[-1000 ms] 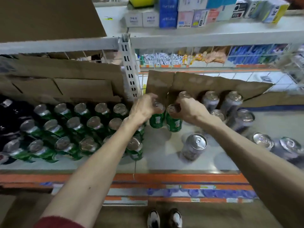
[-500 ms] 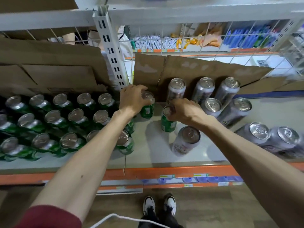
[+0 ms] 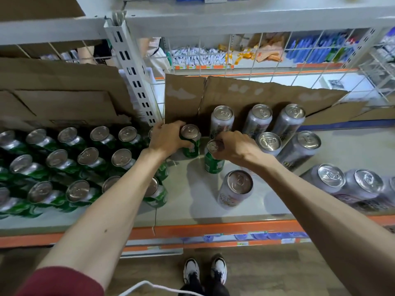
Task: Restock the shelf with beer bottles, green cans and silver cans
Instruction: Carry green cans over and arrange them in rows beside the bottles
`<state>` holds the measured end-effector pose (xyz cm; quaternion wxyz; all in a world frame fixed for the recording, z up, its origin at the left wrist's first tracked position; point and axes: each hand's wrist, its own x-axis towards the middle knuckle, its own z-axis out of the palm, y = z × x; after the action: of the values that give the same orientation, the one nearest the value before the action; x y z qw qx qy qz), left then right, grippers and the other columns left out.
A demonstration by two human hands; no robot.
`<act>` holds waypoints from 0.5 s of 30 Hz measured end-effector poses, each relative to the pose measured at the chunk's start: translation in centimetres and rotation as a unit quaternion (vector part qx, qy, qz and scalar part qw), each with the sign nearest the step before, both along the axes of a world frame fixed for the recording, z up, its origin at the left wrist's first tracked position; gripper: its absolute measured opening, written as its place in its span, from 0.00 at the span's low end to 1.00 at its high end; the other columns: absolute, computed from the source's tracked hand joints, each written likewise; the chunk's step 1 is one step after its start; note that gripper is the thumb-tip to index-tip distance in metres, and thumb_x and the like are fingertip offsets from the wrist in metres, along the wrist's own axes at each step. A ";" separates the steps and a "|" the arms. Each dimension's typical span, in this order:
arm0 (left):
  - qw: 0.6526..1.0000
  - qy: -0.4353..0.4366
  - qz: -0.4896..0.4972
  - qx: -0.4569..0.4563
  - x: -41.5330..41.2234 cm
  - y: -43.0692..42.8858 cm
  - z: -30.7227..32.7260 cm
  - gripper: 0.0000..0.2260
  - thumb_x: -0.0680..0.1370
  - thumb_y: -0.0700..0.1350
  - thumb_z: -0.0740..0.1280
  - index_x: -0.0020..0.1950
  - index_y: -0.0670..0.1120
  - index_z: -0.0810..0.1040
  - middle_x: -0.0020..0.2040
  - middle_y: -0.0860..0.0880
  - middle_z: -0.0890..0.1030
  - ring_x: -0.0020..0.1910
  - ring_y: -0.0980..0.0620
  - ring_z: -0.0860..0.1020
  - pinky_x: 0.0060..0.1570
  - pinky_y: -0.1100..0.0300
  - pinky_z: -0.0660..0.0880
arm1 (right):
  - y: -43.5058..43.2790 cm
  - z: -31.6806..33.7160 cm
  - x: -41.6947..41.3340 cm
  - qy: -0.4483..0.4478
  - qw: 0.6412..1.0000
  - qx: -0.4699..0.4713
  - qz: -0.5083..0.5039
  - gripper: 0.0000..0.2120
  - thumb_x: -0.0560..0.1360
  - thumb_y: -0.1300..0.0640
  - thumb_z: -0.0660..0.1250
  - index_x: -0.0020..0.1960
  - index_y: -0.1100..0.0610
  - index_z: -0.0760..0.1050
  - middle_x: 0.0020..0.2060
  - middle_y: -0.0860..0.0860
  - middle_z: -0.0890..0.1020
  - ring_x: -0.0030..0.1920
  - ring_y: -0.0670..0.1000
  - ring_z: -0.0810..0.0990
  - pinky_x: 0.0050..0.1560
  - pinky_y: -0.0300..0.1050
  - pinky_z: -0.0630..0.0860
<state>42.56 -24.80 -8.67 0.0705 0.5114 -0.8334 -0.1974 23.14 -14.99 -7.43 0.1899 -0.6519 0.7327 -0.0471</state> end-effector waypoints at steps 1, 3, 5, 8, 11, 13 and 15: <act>1.000 -0.002 -0.002 0.003 0.0 0.0 -0.1 0.33 0.66 0.60 0.77 0.69 0.52 0.74 0.60 0.50 0.82 0.63 0.48 0.76 0.66 0.52 0.58 | -0.1 0.0 0.0 0.002 1.000 0.003 0.001 0.14 0.69 0.45 0.69 0.48 0.53 0.74 0.43 0.52 0.79 0.43 0.58 0.78 0.38 0.46 0.71; 1.000 0.004 -0.004 0.001 -0.1 -0.2 -0.4 0.31 0.66 0.60 0.77 0.67 0.53 0.75 0.58 0.50 0.83 0.61 0.47 0.77 0.65 0.52 0.59 | -0.1 0.1 -0.1 0.003 1.000 0.006 0.004 0.15 0.70 0.45 0.69 0.49 0.54 0.74 0.44 0.52 0.79 0.43 0.58 0.78 0.38 0.46 0.70; 1.000 0.013 -0.006 0.002 0.1 -0.6 -0.6 0.30 0.65 0.60 0.77 0.65 0.53 0.77 0.56 0.50 0.84 0.59 0.46 0.79 0.66 0.51 0.65 | -0.1 0.0 -0.1 0.004 1.000 0.005 0.004 0.15 0.69 0.45 0.69 0.50 0.54 0.74 0.45 0.53 0.79 0.43 0.58 0.78 0.38 0.46 0.71; 0.999 0.029 -0.011 0.011 0.4 -1.0 -0.6 0.30 0.65 0.60 0.78 0.64 0.53 0.79 0.56 0.50 0.84 0.59 0.46 0.78 0.65 0.49 0.70 | 0.0 -0.2 -0.2 0.000 1.000 -0.001 -0.005 0.17 0.69 0.44 0.70 0.52 0.53 0.75 0.45 0.53 0.80 0.44 0.59 0.79 0.39 0.46 0.72; 1.000 0.019 -0.019 0.012 0.3 -1.0 -0.4 0.30 0.66 0.57 0.78 0.66 0.53 0.78 0.59 0.48 0.83 0.65 0.43 0.72 0.64 0.50 0.68 | -0.1 -0.3 -0.2 -0.002 1.000 0.001 -0.009 0.18 0.69 0.44 0.70 0.53 0.53 0.75 0.46 0.54 0.80 0.44 0.59 0.79 0.40 0.47 0.73; 1.000 0.005 -0.021 0.014 0.2 -0.9 -0.4 0.30 0.67 0.57 0.78 0.68 0.53 0.76 0.61 0.47 0.82 0.67 0.41 0.68 0.64 0.49 0.66 | -0.1 -0.3 -0.1 0.000 1.000 0.004 -0.011 0.18 0.68 0.44 0.69 0.53 0.53 0.75 0.47 0.54 0.80 0.46 0.60 0.79 0.41 0.47 0.73; 1.000 -0.001 -0.015 0.024 0.3 -1.0 -0.5 0.31 0.68 0.56 0.77 0.70 0.52 0.75 0.62 0.46 0.81 0.68 0.40 0.66 0.66 0.47 0.66 | -0.2 -0.3 -0.1 0.002 1.000 0.010 -0.010 0.18 0.68 0.44 0.69 0.53 0.53 0.75 0.47 0.54 0.80 0.45 0.59 0.79 0.40 0.47 0.72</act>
<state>42.86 -25.84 -9.12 0.0545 0.5009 -0.8359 -0.2175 23.08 -15.21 -7.78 0.1945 -0.6428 0.7398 -0.0407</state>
